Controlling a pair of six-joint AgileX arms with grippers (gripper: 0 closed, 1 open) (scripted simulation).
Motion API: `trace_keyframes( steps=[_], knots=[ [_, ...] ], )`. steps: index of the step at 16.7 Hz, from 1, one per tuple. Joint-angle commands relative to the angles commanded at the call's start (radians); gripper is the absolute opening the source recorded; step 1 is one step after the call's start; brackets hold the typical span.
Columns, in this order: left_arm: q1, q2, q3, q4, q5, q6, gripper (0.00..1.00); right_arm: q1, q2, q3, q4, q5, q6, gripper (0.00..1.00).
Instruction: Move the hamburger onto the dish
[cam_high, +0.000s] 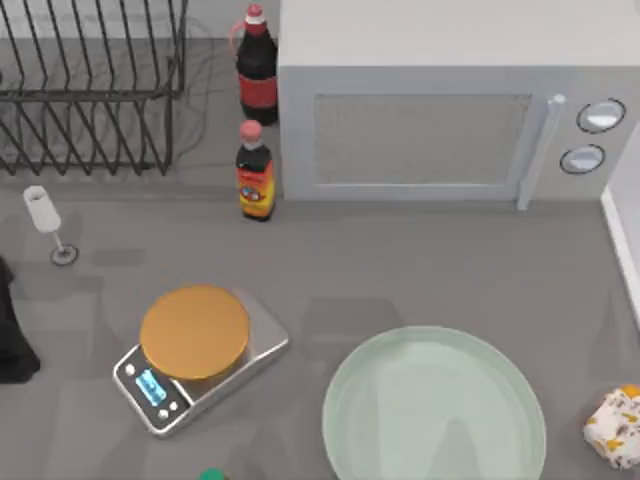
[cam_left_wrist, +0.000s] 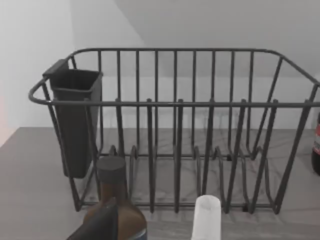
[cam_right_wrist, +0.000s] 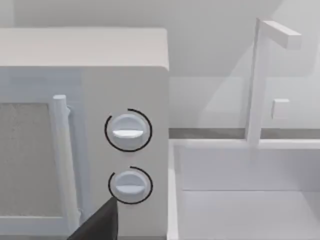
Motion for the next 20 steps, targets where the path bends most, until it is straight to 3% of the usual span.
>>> trace_keyframes(
  steps=[7, 20],
  knots=[
    [0.0, 0.0, 0.0, 0.0, 0.0, 0.0, 1.0, 0.046, 0.162, 0.114, -0.134, 0.0, -0.04, 1.0],
    [0.0, 0.0, 0.0, 0.0, 0.0, 0.0, 1.0, 0.285, 1.233, 0.713, -0.834, 0.003, -0.251, 1.0]
  ],
)
